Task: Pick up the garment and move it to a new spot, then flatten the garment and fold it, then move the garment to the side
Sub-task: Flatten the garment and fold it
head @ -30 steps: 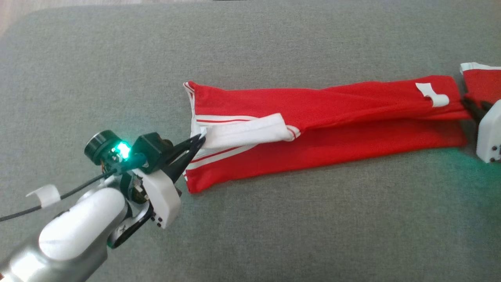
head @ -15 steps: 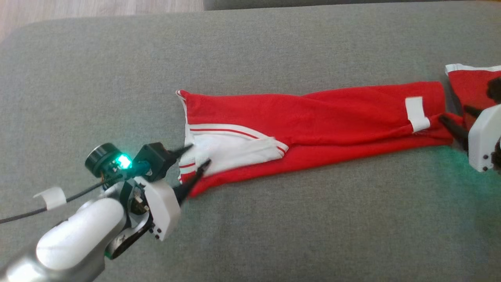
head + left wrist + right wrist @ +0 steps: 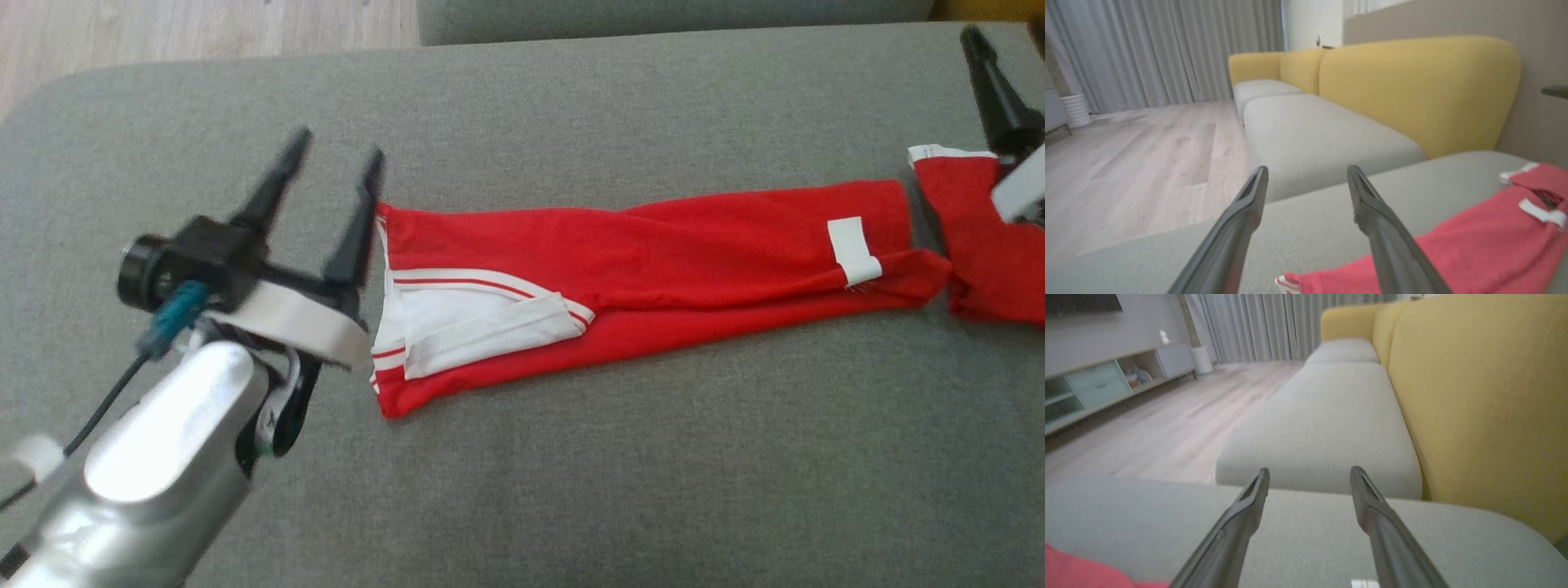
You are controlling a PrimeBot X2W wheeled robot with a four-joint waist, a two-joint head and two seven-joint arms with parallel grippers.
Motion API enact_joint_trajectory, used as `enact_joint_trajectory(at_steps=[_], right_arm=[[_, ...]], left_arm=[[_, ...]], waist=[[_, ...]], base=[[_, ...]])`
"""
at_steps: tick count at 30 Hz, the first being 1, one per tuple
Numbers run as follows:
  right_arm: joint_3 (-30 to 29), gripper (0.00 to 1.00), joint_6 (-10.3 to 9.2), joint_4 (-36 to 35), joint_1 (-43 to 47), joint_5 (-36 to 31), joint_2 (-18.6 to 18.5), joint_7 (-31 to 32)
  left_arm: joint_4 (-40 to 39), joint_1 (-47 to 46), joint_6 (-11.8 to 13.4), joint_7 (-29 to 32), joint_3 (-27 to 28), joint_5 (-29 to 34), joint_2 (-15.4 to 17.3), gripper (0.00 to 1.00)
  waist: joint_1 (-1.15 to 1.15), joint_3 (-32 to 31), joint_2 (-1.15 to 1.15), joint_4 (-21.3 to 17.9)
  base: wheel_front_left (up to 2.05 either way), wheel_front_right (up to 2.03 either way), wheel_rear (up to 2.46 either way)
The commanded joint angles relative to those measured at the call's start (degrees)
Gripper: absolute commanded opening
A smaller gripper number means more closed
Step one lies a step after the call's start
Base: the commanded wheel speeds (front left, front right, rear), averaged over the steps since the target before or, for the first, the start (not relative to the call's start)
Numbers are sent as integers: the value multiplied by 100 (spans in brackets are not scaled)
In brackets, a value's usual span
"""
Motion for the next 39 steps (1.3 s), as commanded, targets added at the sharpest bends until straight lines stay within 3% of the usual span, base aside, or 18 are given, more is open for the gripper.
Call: enact_joint_trajectory(at_steps=[1, 5, 8, 13, 18, 19, 24, 29, 39], right_arm=[[-230, 100, -5, -21, 12, -172, 116, -421], [-923, 100, -5, 114, 225, -444, 792, -994], [-1608, 100, -5, 65, 492, -871, 1316, -1087], [-3107, 100, -5, -676, 1485, -2054, 2463, -1095], [-3617, 100, -5, -1208, 2666, -3045, 3396, -1096], [-3617, 100, -5, -1208, 2666, -3045, 3396, -1096], [-3700, 100, -5, -1353, 3191, -3409, 3648, -1096], [-3934, 100, -5, -1448, 3123, -3618, 3701, -1063], [-5256, 100, -5, -746, 2443, -4304, 3739, -456]], left_arm=[[-20, -126, 158, -396, 497, -81, 23, 100], [113, 136, 461, -792, 1098, -150, -338, 100], [-130, 498, 503, -824, 1780, 36, -678, 100], [-343, 1447, 271, -827, 2710, 722, -1248, 100], [-164, 2154, -179, -828, 3272, 1318, -1859, 100], [-164, 2154, -179, -828, 3272, 1318, -1859, 100], [52, 2423, -640, -828, 3585, 1834, -2248, 100], [150, 2348, -963, -829, 3878, 2144, -2430, 100], [296, 2093, -1318, -829, 4010, 2489, -2594, 100]], waist=[[0, -37, 0, -4], [0, -112, 0, -27], [0, -114, 0, -69], [0, -123, 0, -112], [0, -133, 0, -116], [0, -133, 0, -116], [0, -93, 0, -127], [0, 19, 0, -129], [0, 438, 0, -21]], base=[[0, 0, 0], [0, 0, 0], [0, 0, 0], [0, 0, 0], [0, 0, 0], [0, 0, 0], [0, 0, 0], [0, 0, 0], [0, 0, 0]])
